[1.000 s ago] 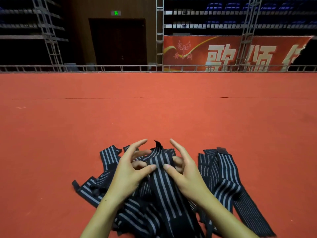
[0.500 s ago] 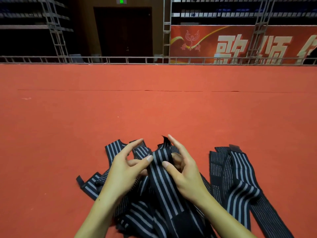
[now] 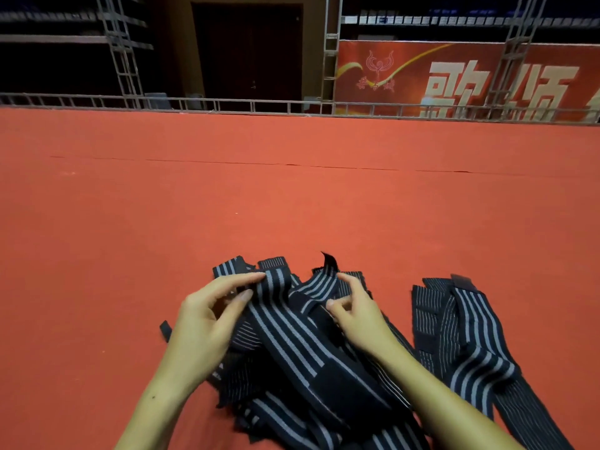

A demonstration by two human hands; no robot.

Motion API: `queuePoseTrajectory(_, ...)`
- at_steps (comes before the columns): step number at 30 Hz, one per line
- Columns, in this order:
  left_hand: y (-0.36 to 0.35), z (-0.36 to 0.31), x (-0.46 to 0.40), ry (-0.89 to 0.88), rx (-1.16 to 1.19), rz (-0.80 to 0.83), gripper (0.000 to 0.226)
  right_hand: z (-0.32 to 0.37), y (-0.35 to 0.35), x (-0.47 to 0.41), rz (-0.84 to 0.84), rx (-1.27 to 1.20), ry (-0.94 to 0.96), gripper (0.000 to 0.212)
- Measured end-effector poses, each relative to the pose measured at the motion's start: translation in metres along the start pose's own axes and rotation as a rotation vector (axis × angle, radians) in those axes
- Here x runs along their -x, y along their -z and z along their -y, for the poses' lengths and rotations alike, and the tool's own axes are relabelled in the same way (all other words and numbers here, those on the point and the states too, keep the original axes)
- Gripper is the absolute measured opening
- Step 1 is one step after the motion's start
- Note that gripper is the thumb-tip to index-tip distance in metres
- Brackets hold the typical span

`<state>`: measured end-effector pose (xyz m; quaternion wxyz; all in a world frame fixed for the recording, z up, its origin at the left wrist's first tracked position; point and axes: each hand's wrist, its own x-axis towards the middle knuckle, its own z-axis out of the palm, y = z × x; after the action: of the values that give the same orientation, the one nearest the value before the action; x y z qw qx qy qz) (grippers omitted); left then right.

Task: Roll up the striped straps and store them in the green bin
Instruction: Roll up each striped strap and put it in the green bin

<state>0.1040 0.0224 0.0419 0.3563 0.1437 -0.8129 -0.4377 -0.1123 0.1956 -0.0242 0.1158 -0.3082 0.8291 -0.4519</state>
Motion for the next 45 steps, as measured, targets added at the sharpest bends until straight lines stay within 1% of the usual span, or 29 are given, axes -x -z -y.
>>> queuePoseTrajectory(2, 0.011, 0.002, 0.004, 0.012, -0.010, -0.009, 0.034, -0.002, -0.012, -0.013, 0.099, 0.087, -0.044, 0.073)
queuePoseTrajectory(4, 0.019, 0.006, 0.006, 0.027, -0.021, -0.017, 0.034, -0.002, -0.022, -0.022, 0.136, 0.103, -0.048, 0.078)
queuePoseTrajectory(9, 0.025, 0.011, 0.009, 0.020, -0.016, -0.022, 0.035, -0.001, -0.043, -0.032, 0.140, 0.068, 0.041, 0.086)
queuePoseTrajectory(12, 0.022, 0.011, 0.008, 0.004, -0.025, -0.016, 0.035, -0.002, -0.049, -0.034, 0.125, -0.002, 0.116, 0.088)
queuePoseTrajectory(16, 0.016, 0.008, 0.005, -0.010, 0.009, -0.033, 0.036, 0.005, -0.031, -0.033, 0.041, -0.103, 0.234, 0.076)
queuePoseTrajectory(18, 0.016, 0.005, 0.004, -0.017, 0.035, -0.049, 0.035, 0.016, -0.012, -0.031, -0.013, -0.250, 0.214, 0.070)
queuePoseTrajectory(20, 0.014, 0.001, 0.003, -0.028, 0.046, -0.052, 0.034, 0.025, 0.012, -0.030, -0.076, -0.422, 0.170, 0.069)
queuePoseTrajectory(21, 0.012, -0.001, 0.003, -0.033, 0.051, -0.051, 0.034, 0.028, 0.024, -0.029, -0.124, -0.462, 0.161, 0.070)
queuePoseTrajectory(24, 0.005, -0.008, 0.003, -0.056, 0.040, -0.052, 0.036, 0.036, 0.054, -0.023, -0.256, -0.521, 0.164, 0.070)
queuePoseTrajectory(27, -0.002, -0.016, 0.003, -0.082, 0.029, -0.042, 0.036, 0.047, 0.071, -0.007, -0.300, -0.505, 0.212, 0.070)
queuePoseTrajectory(31, -0.021, -0.036, -0.006, -0.132, 0.096, 0.023, 0.034, 0.066, 0.085, 0.023, -0.246, -0.460, 0.356, 0.069)
queuePoseTrajectory(33, -0.034, -0.045, -0.015, -0.133, 0.193, 0.078, 0.032, 0.075, 0.090, 0.035, -0.210, -0.455, 0.408, 0.068)
queuePoseTrajectory(36, -0.051, -0.056, -0.023, -0.099, 0.317, 0.148, 0.030, 0.084, 0.098, 0.046, -0.196, -0.491, 0.437, 0.066)
queuePoseTrajectory(38, -0.060, -0.062, -0.023, -0.075, 0.376, 0.129, 0.031, 0.086, 0.103, 0.048, -0.216, -0.516, 0.438, 0.066)
queuePoseTrajectory(41, -0.068, -0.070, -0.019, -0.049, 0.466, 0.057, 0.026, 0.084, 0.106, 0.054, -0.201, -0.496, 0.433, 0.067)
queuePoseTrajectory(43, -0.069, -0.074, -0.018, -0.055, 0.481, 0.008, 0.024, 0.077, 0.102, 0.063, -0.130, -0.451, 0.434, 0.072)
queuePoseTrajectory(45, -0.065, -0.076, -0.017, -0.071, 0.463, -0.013, 0.027, 0.072, 0.096, 0.072, -0.043, -0.433, 0.435, 0.081)
